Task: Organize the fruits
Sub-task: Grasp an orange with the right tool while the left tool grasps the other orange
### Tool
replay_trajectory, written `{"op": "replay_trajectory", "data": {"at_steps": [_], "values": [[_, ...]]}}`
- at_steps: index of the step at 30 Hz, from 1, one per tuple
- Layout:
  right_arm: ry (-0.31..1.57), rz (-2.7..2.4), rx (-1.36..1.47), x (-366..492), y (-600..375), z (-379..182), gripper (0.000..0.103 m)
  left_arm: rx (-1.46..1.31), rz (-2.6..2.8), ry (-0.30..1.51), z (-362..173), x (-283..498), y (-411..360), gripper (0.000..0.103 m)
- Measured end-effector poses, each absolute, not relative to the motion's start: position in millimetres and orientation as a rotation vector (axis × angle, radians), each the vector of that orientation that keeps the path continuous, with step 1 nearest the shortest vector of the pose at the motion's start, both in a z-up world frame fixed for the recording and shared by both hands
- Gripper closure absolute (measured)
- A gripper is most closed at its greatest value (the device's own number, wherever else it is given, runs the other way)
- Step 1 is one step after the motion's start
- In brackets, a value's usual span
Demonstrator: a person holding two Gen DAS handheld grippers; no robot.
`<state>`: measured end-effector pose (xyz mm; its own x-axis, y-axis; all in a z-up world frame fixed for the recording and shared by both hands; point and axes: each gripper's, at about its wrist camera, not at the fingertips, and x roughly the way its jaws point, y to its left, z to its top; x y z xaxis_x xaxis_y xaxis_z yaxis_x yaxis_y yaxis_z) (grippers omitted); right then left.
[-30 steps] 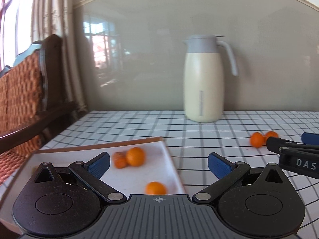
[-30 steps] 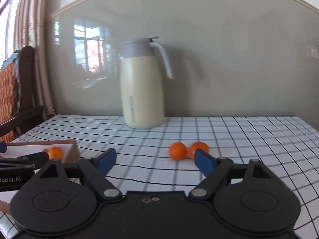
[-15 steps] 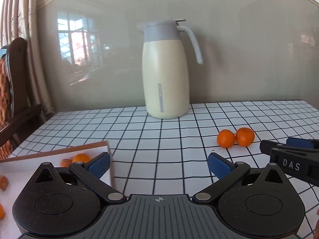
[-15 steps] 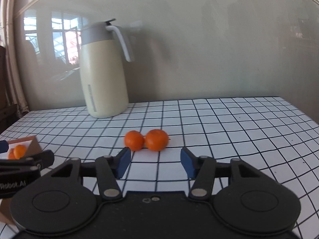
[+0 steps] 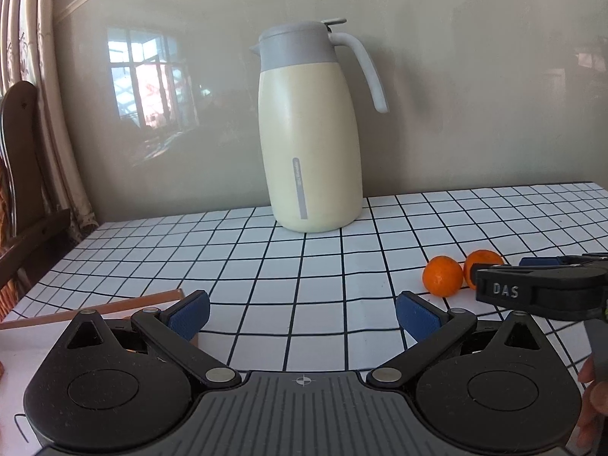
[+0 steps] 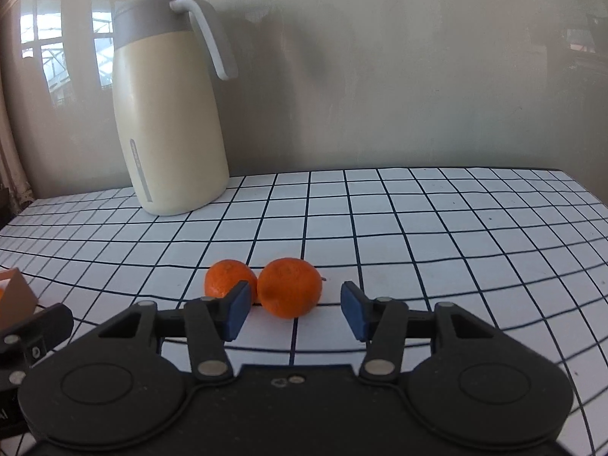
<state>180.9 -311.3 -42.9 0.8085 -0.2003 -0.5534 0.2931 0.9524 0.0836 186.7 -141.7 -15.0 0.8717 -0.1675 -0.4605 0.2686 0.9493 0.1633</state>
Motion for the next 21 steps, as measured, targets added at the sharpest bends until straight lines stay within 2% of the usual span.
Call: {"op": "replay_trajectory", "data": {"at_steps": [9,12,13,14,21], "values": [[0.599,-0.263,0.224,193.1,-322.1,-51.5,0.06,0.258,-0.204,0.477,-23.1,223.9,-176.0,0.0],[0.595,-0.253,0.222,194.2,-321.8,-51.6,0.063,0.242,-0.205,0.491,-27.4,231.7,-178.3,0.0],[0.597,-0.245,0.22,194.4,-321.3,-51.8,0.069,0.244,-0.204,0.489,-28.5,232.2,-179.1,0.0],[0.597,-0.239,0.225,194.3,-321.6,-51.9,0.07,0.245,-0.205,0.487,-29.6,232.2,-179.9,0.0],[0.592,-0.278,0.218,186.4,-333.7,-50.7,0.071,0.259,-0.242,0.488,-35.4,230.6,-194.3,0.0]]}}
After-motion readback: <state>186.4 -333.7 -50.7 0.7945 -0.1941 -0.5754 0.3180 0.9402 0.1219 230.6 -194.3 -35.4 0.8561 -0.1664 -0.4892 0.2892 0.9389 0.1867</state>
